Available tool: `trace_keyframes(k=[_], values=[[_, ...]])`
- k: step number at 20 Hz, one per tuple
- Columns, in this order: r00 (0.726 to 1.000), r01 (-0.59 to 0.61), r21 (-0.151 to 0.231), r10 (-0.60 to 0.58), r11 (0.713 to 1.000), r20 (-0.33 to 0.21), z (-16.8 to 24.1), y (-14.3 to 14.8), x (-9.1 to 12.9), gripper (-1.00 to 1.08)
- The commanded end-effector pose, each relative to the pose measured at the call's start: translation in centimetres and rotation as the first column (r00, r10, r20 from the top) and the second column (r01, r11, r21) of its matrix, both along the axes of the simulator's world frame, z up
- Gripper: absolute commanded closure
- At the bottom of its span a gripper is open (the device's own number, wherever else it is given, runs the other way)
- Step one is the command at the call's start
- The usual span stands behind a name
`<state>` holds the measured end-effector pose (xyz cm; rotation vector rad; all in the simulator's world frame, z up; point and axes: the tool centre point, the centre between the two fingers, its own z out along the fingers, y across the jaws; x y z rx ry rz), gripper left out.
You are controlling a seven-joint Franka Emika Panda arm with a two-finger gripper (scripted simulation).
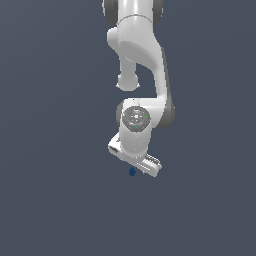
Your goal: Pick up the object and move it to a goal position.
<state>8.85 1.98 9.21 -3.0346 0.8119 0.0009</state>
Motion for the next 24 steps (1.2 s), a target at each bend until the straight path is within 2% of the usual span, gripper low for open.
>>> trace_keyframes(k=[1,10,16,17,24], values=[[1.000,0.000,0.000,0.000,1.000,0.000,-0.3,0.0,0.0,-0.92],[1.000,0.004,0.000,-0.004,1.000,0.000,-4.6,0.0,-0.1,-0.92],[1.000,0.004,0.000,-0.004,1.000,0.000,-5.0,0.0,0.1,-0.92],[1.000,0.004,0.000,-0.004,1.000,0.000,-5.0,0.0,0.1,1.08],[1.000,0.004,0.000,-0.004,1.000,0.000,-5.0,0.0,0.1,1.08]])
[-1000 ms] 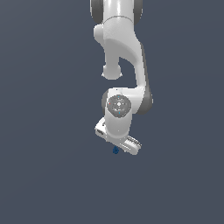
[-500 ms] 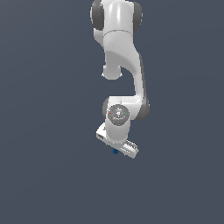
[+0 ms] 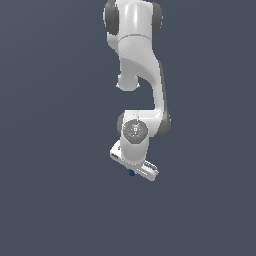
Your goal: Pick up the object and move it to a goal position.
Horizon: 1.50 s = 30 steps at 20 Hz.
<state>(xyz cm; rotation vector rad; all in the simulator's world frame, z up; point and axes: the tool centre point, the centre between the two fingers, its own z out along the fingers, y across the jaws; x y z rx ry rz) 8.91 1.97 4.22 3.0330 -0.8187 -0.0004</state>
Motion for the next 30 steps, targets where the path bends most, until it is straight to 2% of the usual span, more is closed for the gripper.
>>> trace_keyframes(k=[1,8,15,20,30], values=[[1.000,0.000,0.000,0.000,1.000,0.000,0.0,0.0,0.0,1.08],[1.000,0.000,0.000,0.000,1.000,0.000,0.5,-0.4,-0.2,1.08],[1.000,0.000,0.000,0.000,1.000,0.000,3.2,-2.2,-1.1,1.08],[1.000,0.000,0.001,0.000,1.000,0.000,6.7,-4.7,-2.2,1.08],[1.000,0.001,0.002,-0.001,1.000,0.000,16.4,-11.4,-5.3,1.08]])
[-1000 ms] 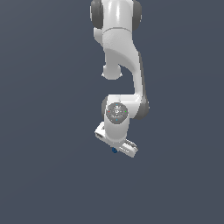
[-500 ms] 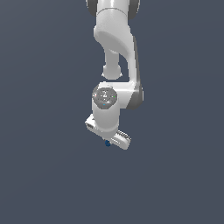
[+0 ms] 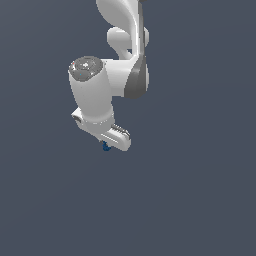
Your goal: Pick up the object and move it to a goal position.
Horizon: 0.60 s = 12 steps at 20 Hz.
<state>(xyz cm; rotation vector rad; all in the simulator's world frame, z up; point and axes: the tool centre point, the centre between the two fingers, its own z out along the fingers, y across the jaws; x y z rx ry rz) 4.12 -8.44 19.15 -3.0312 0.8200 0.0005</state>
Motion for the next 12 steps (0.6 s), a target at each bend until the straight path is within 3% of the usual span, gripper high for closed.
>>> trace_keyframes(k=[1,12], values=[[1.000,0.000,0.000,0.000,1.000,0.000,2.5,-1.7,-0.8,1.08],[1.000,0.000,0.000,0.000,1.000,0.000,13.0,-9.0,-3.8,1.08]])
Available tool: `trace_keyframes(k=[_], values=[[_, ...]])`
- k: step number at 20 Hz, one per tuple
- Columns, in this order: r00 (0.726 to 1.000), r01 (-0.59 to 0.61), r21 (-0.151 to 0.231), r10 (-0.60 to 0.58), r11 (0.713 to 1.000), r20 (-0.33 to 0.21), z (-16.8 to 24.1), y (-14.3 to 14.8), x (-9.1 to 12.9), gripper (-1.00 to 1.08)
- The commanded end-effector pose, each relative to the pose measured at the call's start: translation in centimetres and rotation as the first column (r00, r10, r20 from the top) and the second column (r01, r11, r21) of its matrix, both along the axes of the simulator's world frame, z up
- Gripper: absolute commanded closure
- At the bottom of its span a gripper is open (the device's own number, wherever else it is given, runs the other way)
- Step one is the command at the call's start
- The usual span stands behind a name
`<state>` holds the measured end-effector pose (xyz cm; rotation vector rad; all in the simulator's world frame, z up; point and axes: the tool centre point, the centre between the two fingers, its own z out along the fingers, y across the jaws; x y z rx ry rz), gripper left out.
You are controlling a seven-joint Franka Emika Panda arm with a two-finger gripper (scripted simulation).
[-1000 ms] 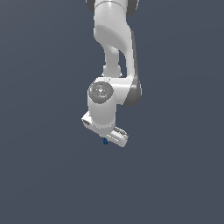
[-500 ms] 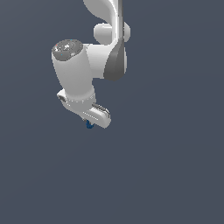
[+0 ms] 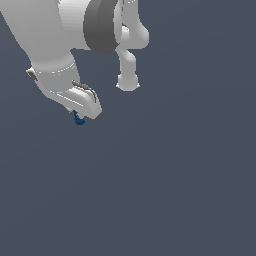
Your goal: Pick up the object and move it to a goal position.
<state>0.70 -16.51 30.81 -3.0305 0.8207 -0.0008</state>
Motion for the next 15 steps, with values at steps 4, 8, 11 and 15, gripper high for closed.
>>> trace_keyframes(k=[4,8,11,15], values=[[1.000,-0.001,-0.001,0.001,1.000,-0.001,4.3,-2.9,-1.1,1.08],[1.000,-0.001,-0.001,0.001,1.000,-0.001,6.2,-4.3,-1.5,1.08],[1.000,-0.001,-0.001,0.001,1.000,-0.001,7.0,-4.9,-1.7,1.08],[1.000,-0.002,-0.002,0.002,1.000,-0.001,7.4,-5.1,-1.7,1.08]])
